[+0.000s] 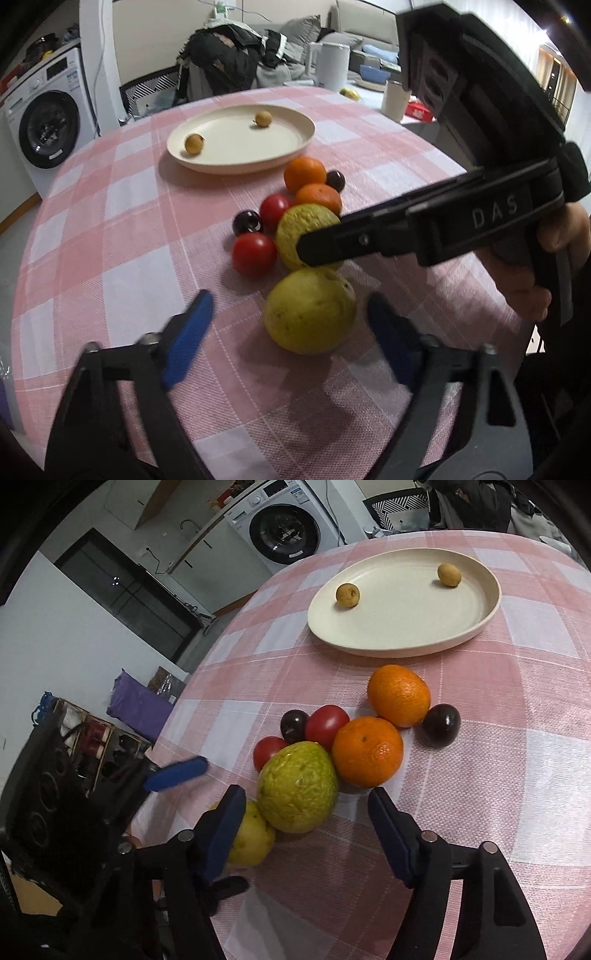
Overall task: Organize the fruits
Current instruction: 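Grasp the large yellow fruit with the left tool while the right grasps the green bumpy fruit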
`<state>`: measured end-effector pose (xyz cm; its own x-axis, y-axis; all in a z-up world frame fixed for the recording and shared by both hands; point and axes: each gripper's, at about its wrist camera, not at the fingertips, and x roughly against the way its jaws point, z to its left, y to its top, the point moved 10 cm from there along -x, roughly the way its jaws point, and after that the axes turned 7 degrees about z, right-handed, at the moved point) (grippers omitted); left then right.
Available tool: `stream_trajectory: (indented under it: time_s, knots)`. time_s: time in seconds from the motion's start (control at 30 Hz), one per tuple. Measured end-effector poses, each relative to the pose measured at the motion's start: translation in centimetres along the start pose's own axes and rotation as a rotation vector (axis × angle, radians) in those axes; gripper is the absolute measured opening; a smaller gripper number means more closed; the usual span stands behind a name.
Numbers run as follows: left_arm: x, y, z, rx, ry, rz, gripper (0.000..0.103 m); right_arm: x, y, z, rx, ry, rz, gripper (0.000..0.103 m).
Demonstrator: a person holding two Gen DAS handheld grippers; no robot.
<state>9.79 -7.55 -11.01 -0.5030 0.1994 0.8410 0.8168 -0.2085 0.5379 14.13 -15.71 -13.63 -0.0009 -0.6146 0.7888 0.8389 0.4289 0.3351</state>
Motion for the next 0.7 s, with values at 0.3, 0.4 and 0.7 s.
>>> stream_trajectory:
  time_s: [0.3,0.4,0.7]
  knots:
    - [-0.1,-0.4,-1.3,-0.021,-0.060,0.009,0.048,-0.4,0.1,0.1,-0.011,0.023,0.001,0.054]
    - [-0.1,-0.5,-1.2,-0.016,-0.068,0.010,0.048,-0.5,0.1,0.2,-0.023,0.045,0.001,0.049]
    - [0.1,-0.4,-1.0,-0.015,-0.074,0.004,0.048,-0.1,0.0,0.3,0.012,0.019,-0.022,0.047]
